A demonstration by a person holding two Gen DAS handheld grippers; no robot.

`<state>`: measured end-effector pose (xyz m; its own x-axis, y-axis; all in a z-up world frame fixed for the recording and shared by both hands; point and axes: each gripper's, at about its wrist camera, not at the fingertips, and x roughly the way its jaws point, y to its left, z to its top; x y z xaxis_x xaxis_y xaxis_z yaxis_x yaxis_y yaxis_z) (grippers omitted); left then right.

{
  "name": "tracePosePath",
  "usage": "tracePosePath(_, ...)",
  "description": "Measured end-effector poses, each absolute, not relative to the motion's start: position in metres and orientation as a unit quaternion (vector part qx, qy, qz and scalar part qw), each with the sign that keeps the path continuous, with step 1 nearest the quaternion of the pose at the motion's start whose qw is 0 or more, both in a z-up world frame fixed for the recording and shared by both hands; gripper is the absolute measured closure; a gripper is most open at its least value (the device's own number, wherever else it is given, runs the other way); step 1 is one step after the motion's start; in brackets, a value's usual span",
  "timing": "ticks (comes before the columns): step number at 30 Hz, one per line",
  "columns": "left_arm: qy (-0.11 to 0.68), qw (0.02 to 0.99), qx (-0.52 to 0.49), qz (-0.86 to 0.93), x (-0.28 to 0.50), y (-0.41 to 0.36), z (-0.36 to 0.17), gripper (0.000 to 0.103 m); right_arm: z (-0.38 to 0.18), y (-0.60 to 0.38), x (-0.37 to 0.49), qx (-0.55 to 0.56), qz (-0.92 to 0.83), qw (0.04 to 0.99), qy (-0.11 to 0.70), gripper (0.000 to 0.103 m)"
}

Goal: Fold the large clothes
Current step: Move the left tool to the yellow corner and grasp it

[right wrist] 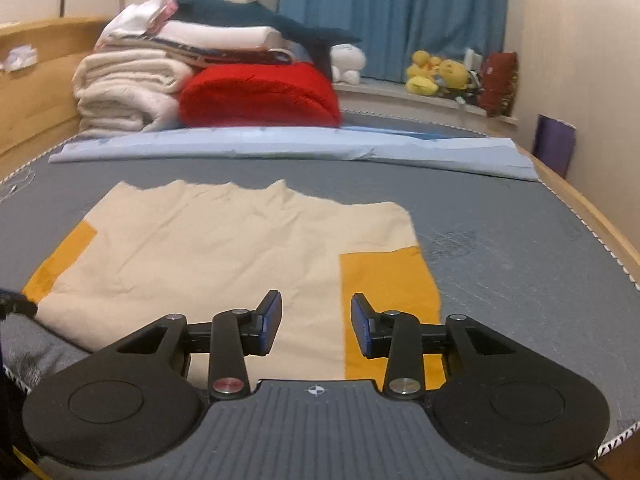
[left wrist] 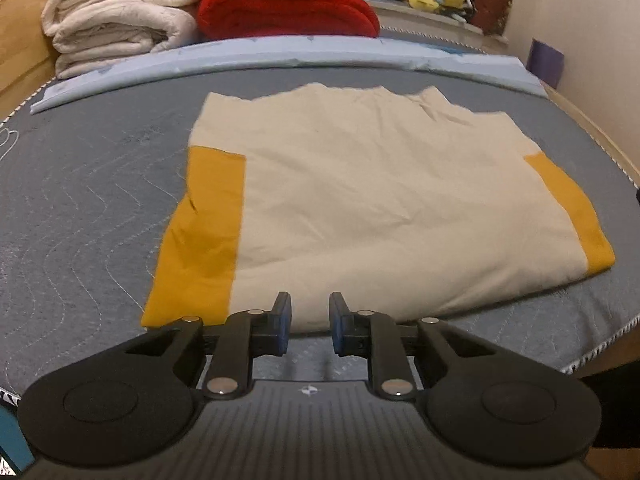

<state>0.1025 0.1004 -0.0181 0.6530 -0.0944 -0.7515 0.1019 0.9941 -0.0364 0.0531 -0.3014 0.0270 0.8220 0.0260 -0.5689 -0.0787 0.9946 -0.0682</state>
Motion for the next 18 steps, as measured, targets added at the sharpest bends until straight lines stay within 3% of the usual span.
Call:
tracePosePath(4,0.440,0.892,-0.099,-0.045,0.110,0.131,-0.029,0.081,0.020,-0.291,0.050,-0.047,0.033,0.951,0.303,0.064)
tracePosePath(7,0.467,0.865,-0.182,-0.034,0.118,0.152,-0.043,0.074,0.014,-0.288,0.047,-0.041,0.026,0.947,0.316,0.064)
tracePosePath(12,0.483,0.821,-0.304,0.004,0.126,0.185,-0.065,0.047,0.014,-0.290,0.050,-0.021,0.031,0.948,0.316,0.064)
tracePosePath(18,0.465,0.801,-0.372,0.064,0.128,0.207,-0.083,0.046,0.012,-0.287,0.054,-0.020,0.043,0.947,0.319,0.064)
